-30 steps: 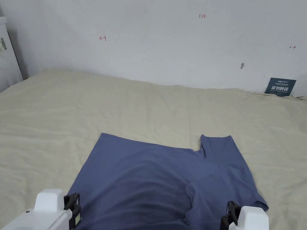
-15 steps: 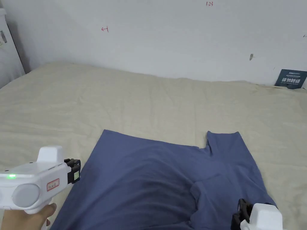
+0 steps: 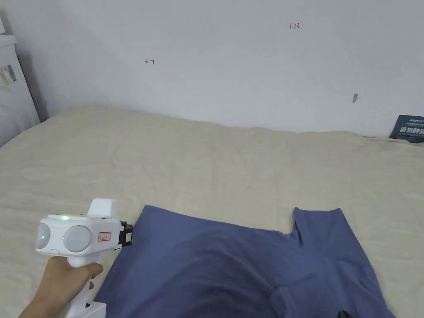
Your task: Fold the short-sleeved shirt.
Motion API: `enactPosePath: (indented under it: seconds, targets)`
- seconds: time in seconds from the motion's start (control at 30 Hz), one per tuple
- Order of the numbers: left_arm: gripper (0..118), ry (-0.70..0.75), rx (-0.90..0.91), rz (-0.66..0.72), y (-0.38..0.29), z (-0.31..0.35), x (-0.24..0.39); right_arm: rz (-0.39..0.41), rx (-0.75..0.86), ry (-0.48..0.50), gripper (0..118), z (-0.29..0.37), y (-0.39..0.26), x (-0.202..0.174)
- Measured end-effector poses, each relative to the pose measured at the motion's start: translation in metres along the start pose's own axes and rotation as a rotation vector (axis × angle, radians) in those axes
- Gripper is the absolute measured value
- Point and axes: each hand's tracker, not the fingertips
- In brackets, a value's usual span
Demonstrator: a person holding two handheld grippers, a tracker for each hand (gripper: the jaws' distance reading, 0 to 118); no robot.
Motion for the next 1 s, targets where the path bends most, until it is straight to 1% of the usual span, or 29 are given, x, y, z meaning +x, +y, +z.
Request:
enactPosePath:
  seconds: [0.07, 0.17, 0.23, 0.27, 0.3, 0.33, 0.37, 0.53, 0.6, 0.63, 0.67, 0.7, 0.77, 0.8, 0.83, 0.87, 0.9, 0.93, 1.0]
  targets:
    - [0, 0.003, -0.042, 0.001, 0.015, -0.030, -0.003, 0.006, -0.012, 0.004, 0, -0.008, 0.000, -0.003]
    - [1, 0.001, -0.054, 0.018, 0.034, -0.069, -0.010, 0.014, -0.027, 0.013, 0, -0.020, 0.003, -0.008]
    - [25, 0.028, -0.083, 0.024, 0.045, -0.094, -0.015, 0.028, -0.035, 0.019, 0, -0.029, 0.004, -0.012]
    - [40, 0.049, -0.099, 0.029, 0.049, -0.104, -0.018, 0.032, -0.040, 0.019, 0, -0.033, 0.005, -0.013]
    - [58, 0.059, -0.104, 0.033, 0.052, -0.113, -0.020, 0.033, -0.043, 0.021, 0, -0.036, 0.005, -0.014]
    - [66, 0.059, -0.110, 0.036, 0.055, -0.122, -0.022, 0.032, -0.048, 0.024, 0, -0.040, 0.006, -0.015]
    - [69, 0.059, -0.118, 0.037, 0.057, -0.131, -0.023, 0.030, -0.053, 0.027, 0, -0.044, 0.006, -0.016]
    - [73, 0.057, -0.172, 0.000, 0.064, -0.170, -0.016, 0.044, -0.079, 0.026, 0, -0.062, 0.005, -0.020]
    - [74, 0.081, -0.216, -0.037, 0.064, -0.187, -0.013, 0.041, -0.087, 0.029, 0, -0.067, 0.004, -0.020]
    - [74, 0.123, -0.234, -0.058, 0.062, -0.193, -0.010, 0.049, -0.091, 0.025, 0, -0.069, 0.003, -0.021]
    - [75, 0.123, -0.240, -0.078, 0.061, -0.199, -0.008, 0.053, -0.093, 0.023, 0, -0.070, 0.003, -0.021]
    - [78, 0.115, -0.227, -0.080, 0.061, -0.198, -0.004, 0.054, -0.096, 0.023, 0, -0.072, 0.002, -0.020]
    - [78, 0.138, -0.217, -0.106, 0.063, -0.200, 0.002, 0.057, -0.106, 0.023, 0, -0.074, 0.001, -0.020]
    - [75, 0.151, -0.216, -0.126, 0.064, -0.200, 0.004, 0.058, -0.109, 0.022, 0, -0.075, 0.000, -0.019]
    - [69, 0.158, -0.205, -0.152, 0.064, -0.200, 0.007, 0.058, -0.112, 0.022, 0, -0.075, -0.001, -0.018]
    - [58, 0.157, -0.200, -0.183, 0.062, -0.200, 0.012, 0.056, -0.116, 0.022, 0, -0.075, -0.002, -0.018]
    - [43, 0.140, -0.192, -0.225, 0.059, -0.199, 0.019, 0.049, -0.120, 0.022, 0, -0.076, -0.003, -0.017]
    - [31, 0.132, -0.193, -0.245, 0.057, -0.199, 0.025, 0.036, -0.122, 0.020, 0, -0.077, -0.003, -0.016]
    - [10, 0.134, -0.190, -0.262, 0.053, -0.198, 0.032, 0.022, -0.128, 0.015, 0, -0.079, -0.004, -0.013]
